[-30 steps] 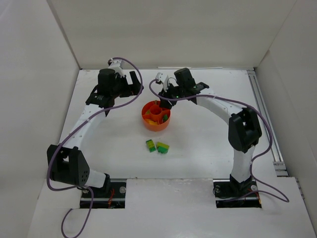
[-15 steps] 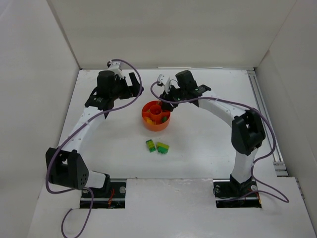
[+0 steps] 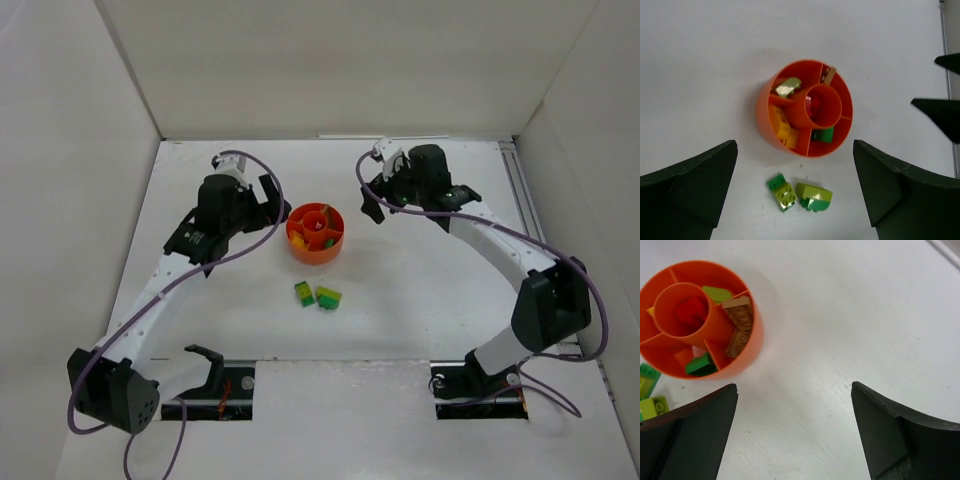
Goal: Sort the legos into containers by color
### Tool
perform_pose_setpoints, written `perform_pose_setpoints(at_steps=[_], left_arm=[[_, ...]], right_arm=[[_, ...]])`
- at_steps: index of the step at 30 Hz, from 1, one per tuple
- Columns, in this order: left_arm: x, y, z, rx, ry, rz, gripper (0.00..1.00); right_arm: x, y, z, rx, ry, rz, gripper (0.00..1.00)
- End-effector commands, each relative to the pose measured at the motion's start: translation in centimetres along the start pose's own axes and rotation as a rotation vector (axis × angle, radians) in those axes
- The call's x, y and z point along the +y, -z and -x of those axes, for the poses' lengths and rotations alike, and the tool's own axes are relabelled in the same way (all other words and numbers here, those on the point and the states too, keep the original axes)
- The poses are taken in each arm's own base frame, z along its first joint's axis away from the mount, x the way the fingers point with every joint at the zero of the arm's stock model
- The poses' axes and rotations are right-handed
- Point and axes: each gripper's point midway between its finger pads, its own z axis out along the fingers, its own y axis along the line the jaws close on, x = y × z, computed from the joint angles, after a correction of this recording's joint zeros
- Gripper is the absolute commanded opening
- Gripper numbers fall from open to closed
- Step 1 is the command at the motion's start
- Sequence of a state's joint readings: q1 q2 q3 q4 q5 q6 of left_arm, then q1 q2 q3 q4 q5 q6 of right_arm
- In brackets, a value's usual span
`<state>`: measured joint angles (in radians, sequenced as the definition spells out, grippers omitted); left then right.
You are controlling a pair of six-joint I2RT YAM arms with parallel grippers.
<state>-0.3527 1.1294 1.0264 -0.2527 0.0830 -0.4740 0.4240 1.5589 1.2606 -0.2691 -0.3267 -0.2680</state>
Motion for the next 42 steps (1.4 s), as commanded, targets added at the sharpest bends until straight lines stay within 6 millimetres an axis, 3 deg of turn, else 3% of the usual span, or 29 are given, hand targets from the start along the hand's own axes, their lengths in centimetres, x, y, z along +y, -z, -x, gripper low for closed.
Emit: perform_pose_setpoints(at_steps=[1, 2, 4, 6, 7, 9, 11, 12, 14, 17, 20, 27, 32, 42], left_arm=[[2.1, 1.6, -4.2, 0.069, 0.094, 0.087, 0.99], [2.1, 1.8, -5.4, 0.095, 0.108, 0.087, 0.99], [2.6, 2.3, -8.8, 0.155, 0.128, 0.115, 0.99], [2.4, 2.6, -10.3, 0.159, 0.187, 0.141, 0.99], [1.3, 3.1, -12.6, 0.211, 0.165, 0.116, 0.99], [0.3, 3.7, -14.7, 0.256, 0.165, 0.117, 0.98], [-0.8, 4.3, -17.2, 0.287, 0.189, 0.156, 0.91], [-0.4, 4.7, -18.5, 0.311, 0.186, 0.193, 0.89], [-0.9, 4.7, -20.1, 0.336, 0.224, 0.224, 0.72], [-0.5, 3.9, -21.5, 0.351, 0.252, 0.289, 0.71], [1.0, 3.2, -22.2, 0.341, 0.289, 0.425, 0.67], [1.7, 1.7, -21.7, 0.274, 0.311, 0.624, 0.62], [0.8, 0.6, -21.2, 0.237, 0.344, 0.59, 0.62], [2.0, -1.3, -22.0, 0.254, 0.338, 0.63, 0.55]], right_arm=[[-2.4, 2.0, 0.5, -0.029, -0.039, -0.156, 1.0], [-3.1, 3.2, 0.7, -0.043, -0.076, -0.209, 1.0], [-4.1, 4.3, -1.0, -0.017, -0.136, -0.312, 1.0], [-4.5, 5.8, -1.1, -0.043, -0.214, -0.371, 1.0], [-4.4, 6.2, -1.4, -0.045, -0.223, -0.382, 1.0], [-4.3, 7.1, -2.8, -0.032, -0.252, -0.405, 1.0], [-4.2, 7.6, -4.4, -0.005, -0.269, -0.427, 1.0], [-4.1, 8.3, -4.3, -0.022, -0.277, -0.438, 1.0], [-4.0, 8.9, -5.3, -0.005, -0.279, -0.464, 1.0], [-3.8, 10.2, -6.8, 0.027, -0.283, -0.495, 1.0], [-3.6, 11.3, -7.5, 0.038, -0.284, -0.515, 1.0], [-3.6, 12.7, -8.0, 0.041, -0.274, -0.549, 1.0], [-3.7, 12.5, -7.7, 0.041, -0.274, -0.549, 1.0], [-4.1, 11.9, -7.6, 0.064, -0.263, -0.535, 1.0]])
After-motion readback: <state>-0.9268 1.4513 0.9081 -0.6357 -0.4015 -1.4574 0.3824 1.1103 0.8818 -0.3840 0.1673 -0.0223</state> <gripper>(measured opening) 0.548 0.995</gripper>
